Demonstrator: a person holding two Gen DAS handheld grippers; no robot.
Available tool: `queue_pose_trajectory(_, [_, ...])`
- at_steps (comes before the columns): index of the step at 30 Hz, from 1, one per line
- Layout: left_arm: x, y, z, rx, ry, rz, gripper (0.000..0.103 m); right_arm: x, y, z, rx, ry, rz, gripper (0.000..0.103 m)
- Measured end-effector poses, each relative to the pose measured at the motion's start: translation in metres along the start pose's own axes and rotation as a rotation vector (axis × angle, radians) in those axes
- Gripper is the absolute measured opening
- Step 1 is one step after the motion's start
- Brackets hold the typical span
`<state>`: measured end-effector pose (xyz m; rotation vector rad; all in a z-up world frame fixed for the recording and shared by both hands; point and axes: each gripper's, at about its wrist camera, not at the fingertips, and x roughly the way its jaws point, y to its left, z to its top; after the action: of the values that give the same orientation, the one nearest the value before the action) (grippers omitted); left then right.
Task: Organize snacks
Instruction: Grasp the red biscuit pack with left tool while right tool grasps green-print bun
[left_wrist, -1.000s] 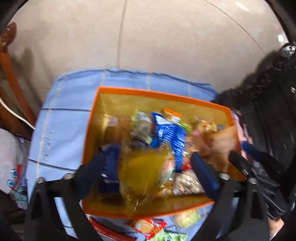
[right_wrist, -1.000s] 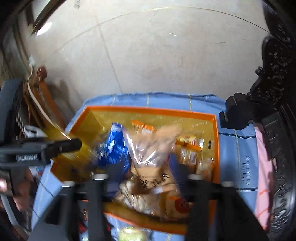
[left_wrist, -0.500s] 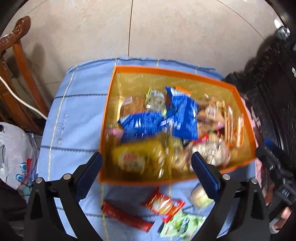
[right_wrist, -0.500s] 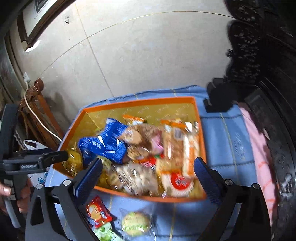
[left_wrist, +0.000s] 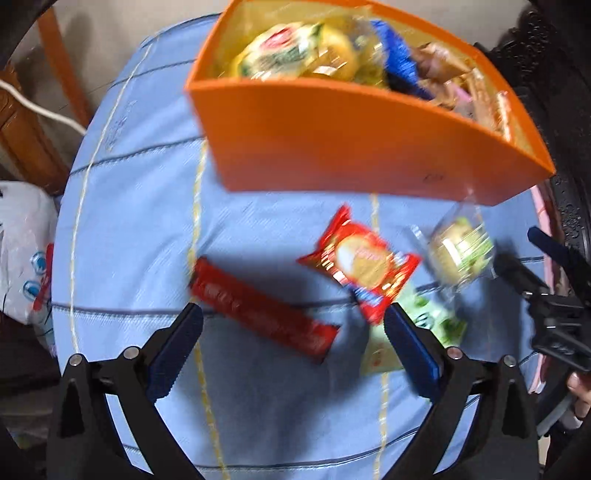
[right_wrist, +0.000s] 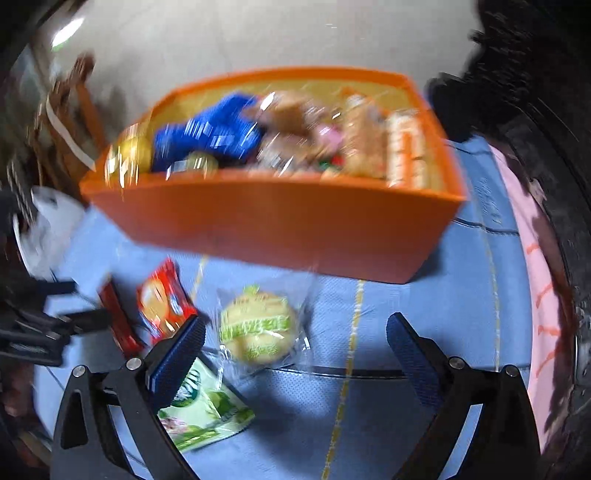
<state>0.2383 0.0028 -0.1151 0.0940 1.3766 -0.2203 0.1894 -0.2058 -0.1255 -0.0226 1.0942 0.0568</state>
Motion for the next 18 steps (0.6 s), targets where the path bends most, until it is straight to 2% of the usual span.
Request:
queue_pose_trajectory(4, [0.0,0.014,-0.005,-0.027,0.004,0.017,0.096,0.029,0.024,0.0,-0.109,0.051,-0.023,0.098])
queue_pose_trajectory(6, [-0.002,0.017,0.0,-0.039,0.0,0.019,0.096,0.042,0.025,0.001,-0.099,0.084,0.004,0.086])
queue_pose_trajectory(7, [-0.001,0.016,0.001,-0.038,-0.001,0.02,0.096,0.047,0.023,0.002,-0.087,0.103,0.044,0.067])
queue_pose_trajectory(8, [0.0,0.015,0.002,-0.033,-0.001,0.019,0.096,0.048,0.021,0.003,-0.076,0.104,0.049,0.064])
queue_pose_trajectory(13, [0.014,-0.013,0.014,0.038,0.013,0.006,0.096,0.031,0.005,0.002,-0.019,0.097,0.108,0.061])
queue_pose_trajectory(18, [0.031,-0.039,0.027,0.068,0.033,-0.028,0.096,0.007,-0.021,-0.009,0.054,0.077,0.123,0.061])
